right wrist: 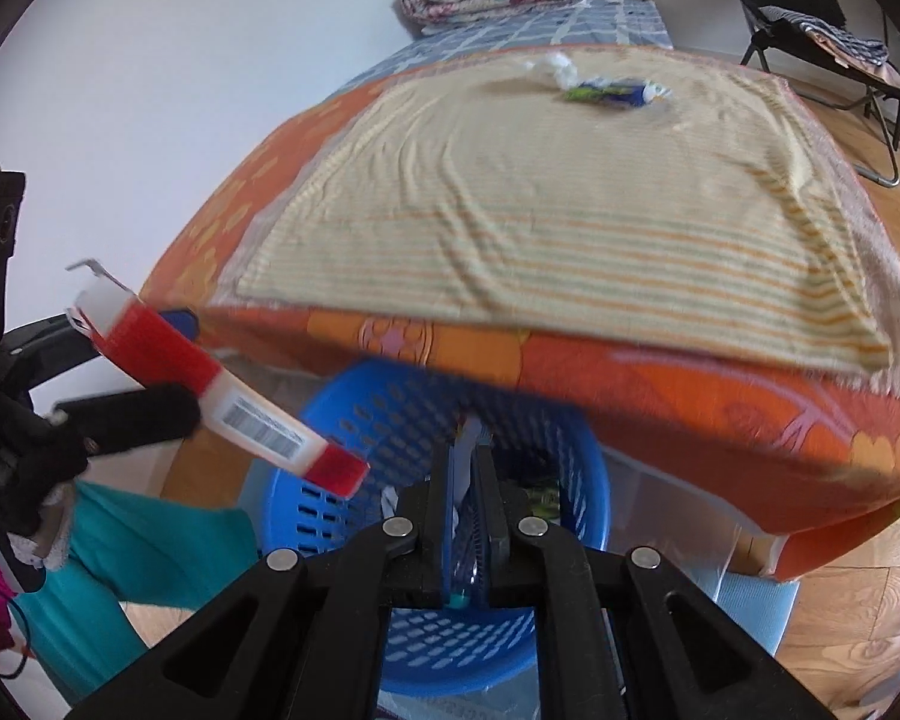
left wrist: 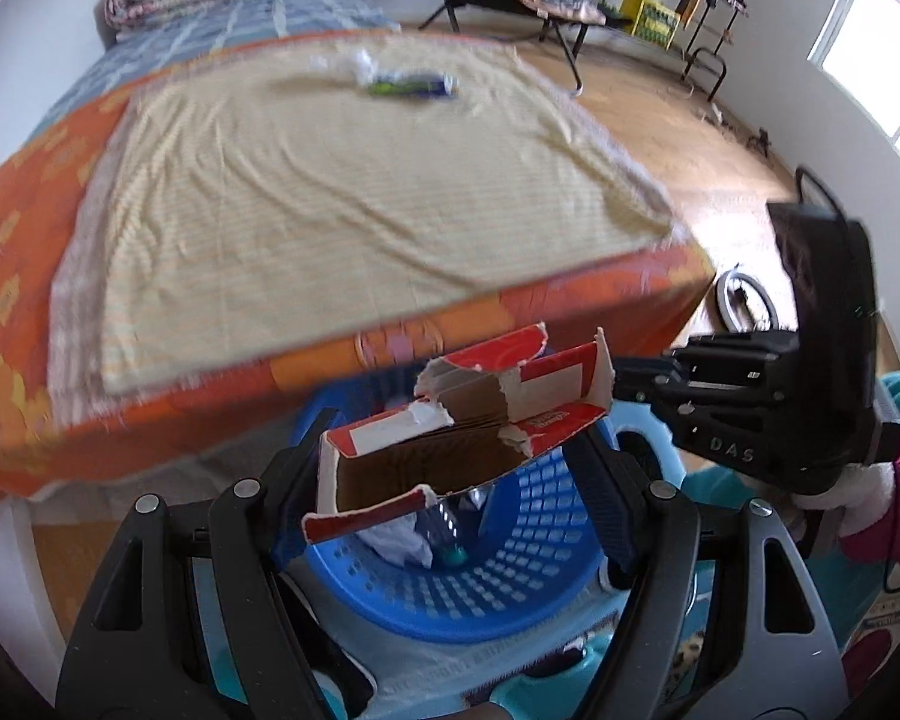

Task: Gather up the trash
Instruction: 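Carry red box and hair tie into the blue basket and open both tools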

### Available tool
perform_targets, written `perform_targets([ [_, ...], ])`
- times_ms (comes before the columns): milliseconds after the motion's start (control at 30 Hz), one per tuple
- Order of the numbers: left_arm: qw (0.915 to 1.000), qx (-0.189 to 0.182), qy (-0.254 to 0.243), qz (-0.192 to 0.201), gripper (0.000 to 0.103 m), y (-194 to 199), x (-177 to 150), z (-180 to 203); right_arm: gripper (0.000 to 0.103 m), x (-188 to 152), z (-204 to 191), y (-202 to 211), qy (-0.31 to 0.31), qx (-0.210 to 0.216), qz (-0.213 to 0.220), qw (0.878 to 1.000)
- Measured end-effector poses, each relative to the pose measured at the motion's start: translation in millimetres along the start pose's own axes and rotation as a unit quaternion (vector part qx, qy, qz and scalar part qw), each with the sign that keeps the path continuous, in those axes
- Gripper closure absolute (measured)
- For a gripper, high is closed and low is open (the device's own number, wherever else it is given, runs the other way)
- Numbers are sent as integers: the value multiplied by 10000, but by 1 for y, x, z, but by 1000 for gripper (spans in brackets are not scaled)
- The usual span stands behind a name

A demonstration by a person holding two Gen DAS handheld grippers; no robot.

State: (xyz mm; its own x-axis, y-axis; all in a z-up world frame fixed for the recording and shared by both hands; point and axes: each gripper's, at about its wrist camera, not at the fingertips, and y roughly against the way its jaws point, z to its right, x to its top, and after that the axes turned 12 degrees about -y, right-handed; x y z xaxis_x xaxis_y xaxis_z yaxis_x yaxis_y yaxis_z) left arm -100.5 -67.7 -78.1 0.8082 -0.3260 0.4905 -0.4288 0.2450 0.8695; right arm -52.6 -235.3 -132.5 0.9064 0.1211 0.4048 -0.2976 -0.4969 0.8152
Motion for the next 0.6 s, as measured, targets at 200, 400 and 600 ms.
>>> perform_targets([
  [200,9995,-40,-36,-317,25,-20,-17,2,98,-12,2,-16,62,-69,-222,9997],
  [400,9986,-107,-49,-510,24,-30,-24,5,77,-18,3,-19,33,-76,-275,9996],
  [600,9983,-89,-86,-567,24,-33,-26,5,60,-19,5,-21,-46,-36,-312,9995],
])
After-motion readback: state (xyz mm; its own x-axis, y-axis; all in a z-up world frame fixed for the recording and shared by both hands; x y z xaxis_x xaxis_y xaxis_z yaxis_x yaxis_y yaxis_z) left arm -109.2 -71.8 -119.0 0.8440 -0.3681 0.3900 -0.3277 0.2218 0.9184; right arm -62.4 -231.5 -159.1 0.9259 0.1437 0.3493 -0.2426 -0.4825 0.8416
